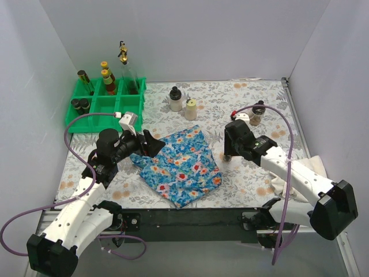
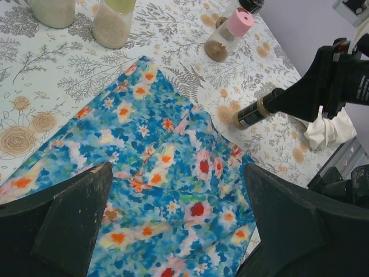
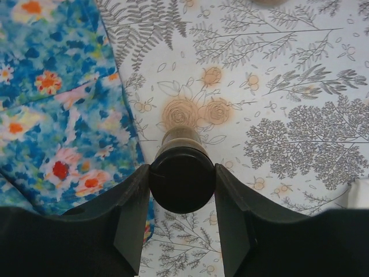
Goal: Organize the condiment bottles
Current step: Place the bottle at the center of the board.
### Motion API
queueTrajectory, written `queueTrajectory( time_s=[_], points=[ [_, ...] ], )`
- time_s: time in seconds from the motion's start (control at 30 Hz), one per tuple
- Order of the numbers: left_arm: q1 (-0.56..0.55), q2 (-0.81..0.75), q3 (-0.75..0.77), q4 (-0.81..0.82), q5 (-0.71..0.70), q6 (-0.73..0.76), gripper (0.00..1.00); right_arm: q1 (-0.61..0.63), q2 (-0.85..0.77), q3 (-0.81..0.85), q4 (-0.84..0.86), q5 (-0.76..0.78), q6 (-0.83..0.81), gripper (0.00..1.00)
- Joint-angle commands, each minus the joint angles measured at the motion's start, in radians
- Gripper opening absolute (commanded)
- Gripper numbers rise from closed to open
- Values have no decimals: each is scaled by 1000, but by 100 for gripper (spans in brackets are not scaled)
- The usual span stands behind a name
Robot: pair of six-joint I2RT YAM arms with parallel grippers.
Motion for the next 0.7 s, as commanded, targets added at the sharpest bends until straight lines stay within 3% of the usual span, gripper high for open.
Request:
queueTrajectory(
  time_s=[0.0, 0.2, 0.4, 0.53, 0.67],
  points=[
    [-4, -13, 2, -2, -24, 19, 98, 91, 34, 2, -5, 100, 62, 40],
    [-4, -4, 4, -10, -54, 23, 98, 133, 82, -29, 4, 124, 92, 47],
    [-4, -7, 1, -7, -68, 28, 98, 151, 58, -63, 24, 115, 108, 60],
    [-4, -9, -1, -7, -74, 29, 98, 151, 19, -52, 24, 104, 109, 77],
    [-4, -10, -2, -5, -84, 34, 98, 150, -5, -8, 5, 118, 102, 82]
  ],
)
